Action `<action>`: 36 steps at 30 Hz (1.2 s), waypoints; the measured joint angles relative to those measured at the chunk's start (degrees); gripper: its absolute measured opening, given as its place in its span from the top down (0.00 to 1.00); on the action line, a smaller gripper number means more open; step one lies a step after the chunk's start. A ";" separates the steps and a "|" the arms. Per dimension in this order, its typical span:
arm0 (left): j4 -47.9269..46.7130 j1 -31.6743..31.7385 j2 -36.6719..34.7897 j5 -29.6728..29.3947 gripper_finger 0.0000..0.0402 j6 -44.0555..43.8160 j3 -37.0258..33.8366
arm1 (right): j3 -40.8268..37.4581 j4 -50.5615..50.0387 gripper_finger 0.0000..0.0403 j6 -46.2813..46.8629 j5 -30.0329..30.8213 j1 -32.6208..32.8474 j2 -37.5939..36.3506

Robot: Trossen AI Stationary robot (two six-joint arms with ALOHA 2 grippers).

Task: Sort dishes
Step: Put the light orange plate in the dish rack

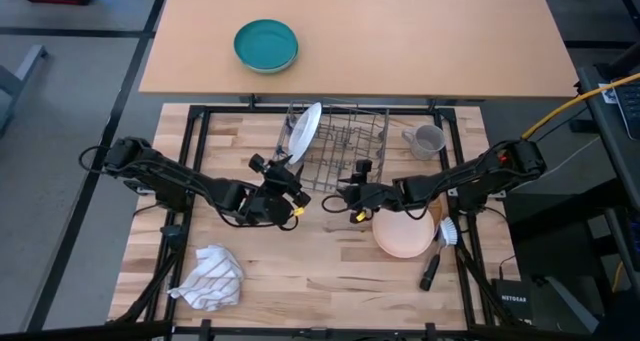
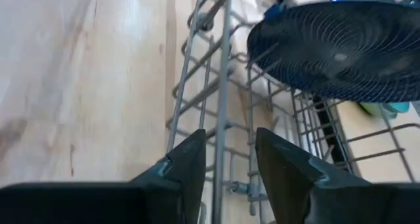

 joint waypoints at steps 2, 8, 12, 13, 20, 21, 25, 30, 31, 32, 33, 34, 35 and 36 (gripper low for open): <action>0.00 0.00 0.00 -0.01 0.57 0.40 0.00 | 0.00 0.00 0.65 -0.01 0.00 0.00 -1.06; -0.06 0.00 0.02 0.01 0.57 0.75 0.00 | -0.02 -0.39 0.65 0.04 -1.85 0.02 -4.52; -0.04 0.00 0.02 0.01 0.57 0.35 0.00 | -0.02 -1.68 0.65 0.12 -8.32 0.00 -8.24; -0.05 0.00 0.02 0.01 0.57 0.07 0.00 | -0.02 -1.80 0.65 0.20 -10.29 0.00 -9.55; -0.02 -0.02 0.04 8.48 0.58 -1.91 0.00 | -0.02 -4.46 0.65 3.58 -28.45 0.07 -18.86; 0.01 -0.02 0.04 10.85 0.59 -1.77 0.00 | -0.02 -5.05 0.65 4.87 -31.38 0.07 -19.81; 0.07 -0.02 0.04 19.55 0.61 0.10 0.00 | -0.02 -6.70 0.65 11.30 -41.83 1.24 -21.41; 0.12 -0.05 0.06 28.15 0.62 3.31 0.00 | -0.02 -11.79 0.65 18.32 -43.05 6.35 -20.52; 0.11 -0.04 0.07 29.69 0.62 3.18 0.00 | -0.05 -13.55 0.65 20.74 -42.26 7.71 -20.27; 0.14 -0.04 0.07 30.96 0.62 2.90 0.00 | -0.07 -14.74 0.65 23.57 -41.14 8.99 -20.04; 0.15 -0.05 0.07 31.95 0.62 2.80 0.00 | -0.07 -15.86 0.65 26.73 -39.72 10.31 -19.75; 0.11 -0.16 0.07 32.89 0.62 2.80 0.00 | -0.07 -16.97 0.65 29.92 -38.12 11.72 -19.48; 0.12 -0.32 0.09 33.45 0.62 2.85 0.00 | -0.07 -18.14 0.65 33.49 -36.19 13.20 -19.34; 0.11 -0.37 0.09 33.65 0.62 2.94 0.00 | -0.07 -19.28 0.65 37.29 -34.30 14.69 -19.18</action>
